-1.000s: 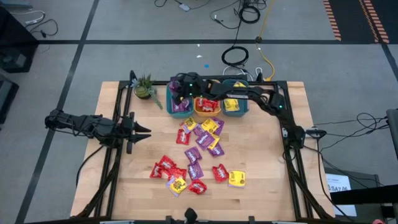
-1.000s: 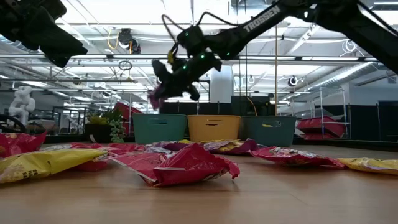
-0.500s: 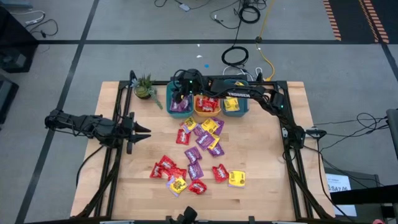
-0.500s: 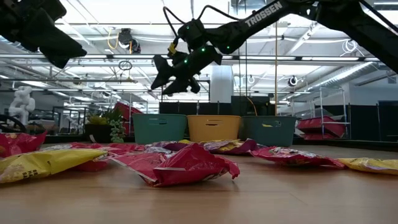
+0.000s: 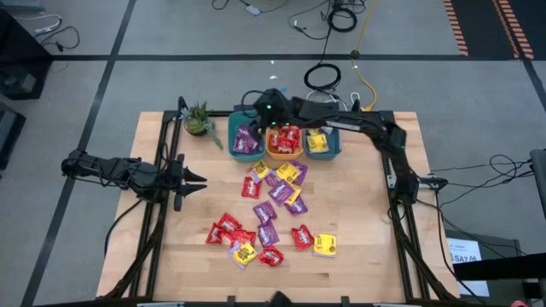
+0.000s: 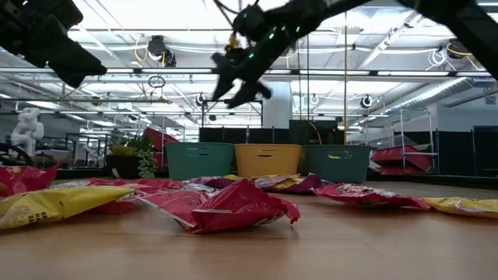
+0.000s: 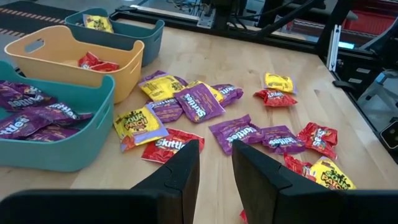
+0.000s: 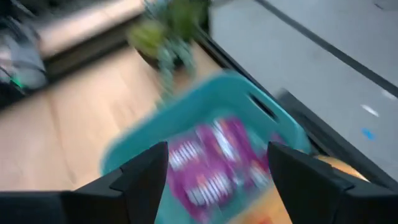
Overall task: Sort candy
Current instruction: Put the yellow candy into the dark blue bin
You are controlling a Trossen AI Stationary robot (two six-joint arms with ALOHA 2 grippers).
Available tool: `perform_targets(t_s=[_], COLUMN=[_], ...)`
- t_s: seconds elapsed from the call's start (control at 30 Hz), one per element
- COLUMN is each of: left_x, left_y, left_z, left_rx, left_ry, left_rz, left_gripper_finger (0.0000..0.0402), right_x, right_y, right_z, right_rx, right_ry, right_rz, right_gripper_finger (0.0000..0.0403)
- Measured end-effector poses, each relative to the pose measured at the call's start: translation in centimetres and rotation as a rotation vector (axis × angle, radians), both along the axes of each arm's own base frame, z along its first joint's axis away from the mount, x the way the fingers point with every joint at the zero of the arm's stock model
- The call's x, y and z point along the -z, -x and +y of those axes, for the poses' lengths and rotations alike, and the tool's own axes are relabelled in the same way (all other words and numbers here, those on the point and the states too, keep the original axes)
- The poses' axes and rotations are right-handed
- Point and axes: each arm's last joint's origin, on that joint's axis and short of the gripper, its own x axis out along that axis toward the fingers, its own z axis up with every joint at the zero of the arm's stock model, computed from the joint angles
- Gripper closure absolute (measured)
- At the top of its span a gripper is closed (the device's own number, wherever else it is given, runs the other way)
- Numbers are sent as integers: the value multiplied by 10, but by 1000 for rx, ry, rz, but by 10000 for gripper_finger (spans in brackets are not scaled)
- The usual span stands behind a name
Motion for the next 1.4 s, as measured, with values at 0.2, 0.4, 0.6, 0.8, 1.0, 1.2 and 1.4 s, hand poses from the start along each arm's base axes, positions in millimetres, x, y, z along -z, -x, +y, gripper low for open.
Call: perform_targets(t_s=[0.2, 0.4, 0.6, 0.8, 1.0, 1.2, 1.4], left_x=[0, 0, 0, 0, 0, 0, 0], left_y=[0, 0, 0, 0, 0, 0, 0], left_z=[0, 0, 0, 0, 0, 0, -1], left_rx=[0, -1, -1, 0, 0, 1, 38], left_ry=[0, -1, -1, -2, -3, -3, 12], left_rz=[-1, -1, -2, -1, -1, 2, 6], left_gripper_finger=[297, 297, 297, 297, 297, 297, 297], right_x=[-44, -62, -33, -1, 34, 78, 131], right_y=[57, 100, 127, 161, 172, 159, 147], right_z=[34, 86, 151, 222, 285, 326, 353], right_rx=[171, 300, 421, 600, 787, 891, 975], right_ry=[-66, -204, -329, -561, -727, -822, -832], right_rz=[229, 386, 429, 439, 374, 324, 404], right_gripper_finger=[142, 149, 169, 176, 173, 173, 173])
